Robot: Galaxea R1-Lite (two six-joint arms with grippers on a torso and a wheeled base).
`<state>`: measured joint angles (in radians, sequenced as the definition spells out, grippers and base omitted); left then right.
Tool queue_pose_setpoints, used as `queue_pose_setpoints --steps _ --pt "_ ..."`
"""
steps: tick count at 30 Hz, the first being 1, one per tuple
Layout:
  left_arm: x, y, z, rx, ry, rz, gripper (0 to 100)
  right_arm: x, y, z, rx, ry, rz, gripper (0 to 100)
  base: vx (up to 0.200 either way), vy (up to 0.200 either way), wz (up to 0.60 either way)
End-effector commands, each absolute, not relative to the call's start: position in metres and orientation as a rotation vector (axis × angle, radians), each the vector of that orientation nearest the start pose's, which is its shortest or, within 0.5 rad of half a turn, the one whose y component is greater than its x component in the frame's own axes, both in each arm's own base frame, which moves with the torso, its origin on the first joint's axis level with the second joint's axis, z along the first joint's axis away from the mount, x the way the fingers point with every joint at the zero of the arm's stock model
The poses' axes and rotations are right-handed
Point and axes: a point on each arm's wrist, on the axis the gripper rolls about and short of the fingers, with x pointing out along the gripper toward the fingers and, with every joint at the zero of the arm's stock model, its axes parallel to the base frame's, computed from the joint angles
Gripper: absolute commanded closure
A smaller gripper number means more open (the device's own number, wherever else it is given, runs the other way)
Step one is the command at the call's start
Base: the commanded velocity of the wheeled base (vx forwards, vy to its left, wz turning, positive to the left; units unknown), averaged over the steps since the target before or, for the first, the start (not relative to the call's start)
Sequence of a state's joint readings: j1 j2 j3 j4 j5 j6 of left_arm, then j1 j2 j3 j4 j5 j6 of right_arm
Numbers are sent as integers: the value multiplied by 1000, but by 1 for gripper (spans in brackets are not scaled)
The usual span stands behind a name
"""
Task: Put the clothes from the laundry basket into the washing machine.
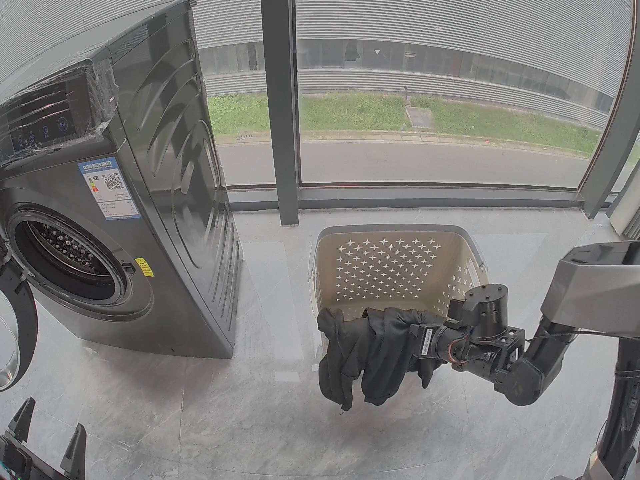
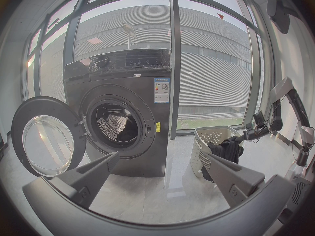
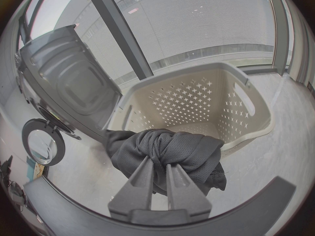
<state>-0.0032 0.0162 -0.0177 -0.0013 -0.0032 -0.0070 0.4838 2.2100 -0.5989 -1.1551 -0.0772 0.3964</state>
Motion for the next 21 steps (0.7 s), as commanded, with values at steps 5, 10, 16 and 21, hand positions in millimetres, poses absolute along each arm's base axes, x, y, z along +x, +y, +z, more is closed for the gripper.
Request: queue_pose_setpoints --steps 5,10,16,21 --pt "-23 0 76 -3 -5 -6 0 222 144 97 256 351 441 100 0 0 0" --pt "-23 0 76 -5 -5 -6 0 195 131 114 230 295 478 100 0 0 0" --pt "-23 0 76 -2 -5 -8 0 172 117 143 245 177 527 100 0 0 0" --pt "-23 0 76 0 -5 -9 0 165 112 151 171 140 571 100 0 0 0"
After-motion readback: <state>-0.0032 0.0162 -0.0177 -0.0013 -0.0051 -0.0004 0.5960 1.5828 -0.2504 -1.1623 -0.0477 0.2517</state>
